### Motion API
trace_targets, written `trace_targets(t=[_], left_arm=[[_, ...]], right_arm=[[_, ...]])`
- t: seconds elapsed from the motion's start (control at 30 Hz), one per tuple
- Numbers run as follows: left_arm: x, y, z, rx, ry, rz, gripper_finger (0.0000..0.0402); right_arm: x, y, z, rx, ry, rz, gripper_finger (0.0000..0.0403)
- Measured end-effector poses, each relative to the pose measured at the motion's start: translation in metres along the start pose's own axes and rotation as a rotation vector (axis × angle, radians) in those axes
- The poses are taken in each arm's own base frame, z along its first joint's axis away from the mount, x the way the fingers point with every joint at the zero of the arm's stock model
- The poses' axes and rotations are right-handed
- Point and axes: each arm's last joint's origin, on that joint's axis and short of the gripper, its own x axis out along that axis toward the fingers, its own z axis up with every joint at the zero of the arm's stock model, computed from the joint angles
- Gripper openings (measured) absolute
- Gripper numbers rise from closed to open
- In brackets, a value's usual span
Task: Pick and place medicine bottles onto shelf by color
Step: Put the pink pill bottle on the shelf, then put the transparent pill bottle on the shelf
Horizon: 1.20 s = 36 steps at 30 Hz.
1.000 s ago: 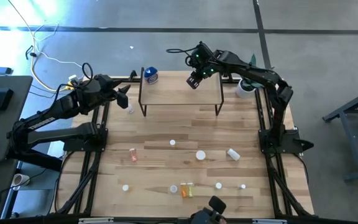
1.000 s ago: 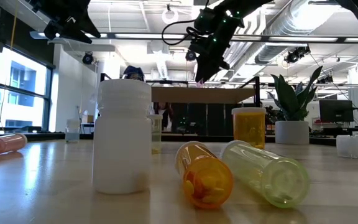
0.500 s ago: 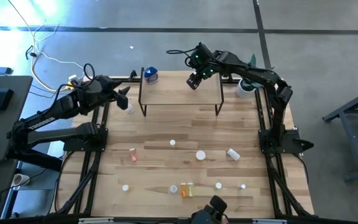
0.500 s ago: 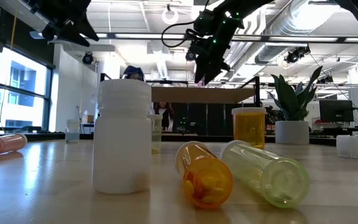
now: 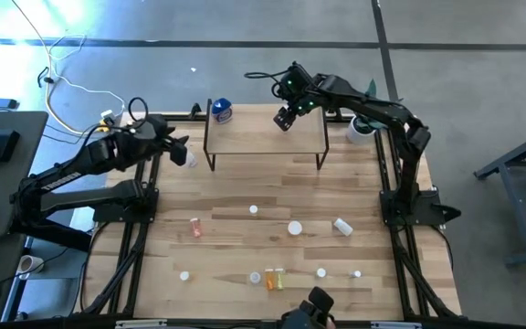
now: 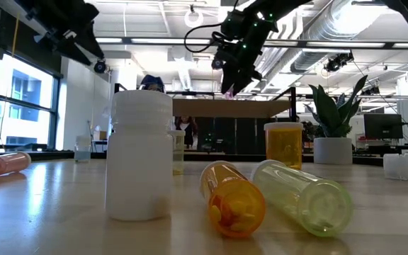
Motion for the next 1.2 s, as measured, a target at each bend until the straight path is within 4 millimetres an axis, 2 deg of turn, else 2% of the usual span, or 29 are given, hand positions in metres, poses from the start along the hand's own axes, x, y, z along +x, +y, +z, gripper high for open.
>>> trace_targets(t=[0.1, 0.37, 0.57, 0.7, 0.87, 1.03, 1.2], left_arm=[[-0.002, 0.001, -0.003, -0.001, 0.048, -0.002, 0.0265], [-0.009, 0.011, 0.011, -0.059, 0.128, 0.025, 0.0264], [0.008, 0.020, 0.010, -0.142, 0.285, 0.068, 0.0264], [0.019, 0.024, 0.004, -0.130, 0.450, 0.014, 0.0264], [0.033, 0.023, 0.001, 0.005, 0.555, -0.047, 0.0264], [0.042, 0.022, -0.002, 0.267, 0.594, -0.125, 0.0264], [0.048, 0.021, -0.014, 0.478, 0.627, -0.271, 0.0264]], right_arm=[[-0.008, 0.000, 0.002, 0.000, -0.032, -0.001, 0.0206], [-0.035, -0.001, 0.006, 0.053, -0.116, 0.002, 0.0206], [-0.059, -0.001, 0.009, 0.055, -0.199, 0.008, 0.0206], [-0.074, -0.004, 0.011, 0.039, -0.249, -0.015, 0.0206], [-0.085, -0.005, 0.010, 0.036, -0.271, -0.049, 0.0206], [-0.085, -0.005, 0.007, 0.034, -0.250, -0.050, 0.0206], [-0.085, -0.005, 0.005, 0.032, -0.220, -0.051, 0.0206]])
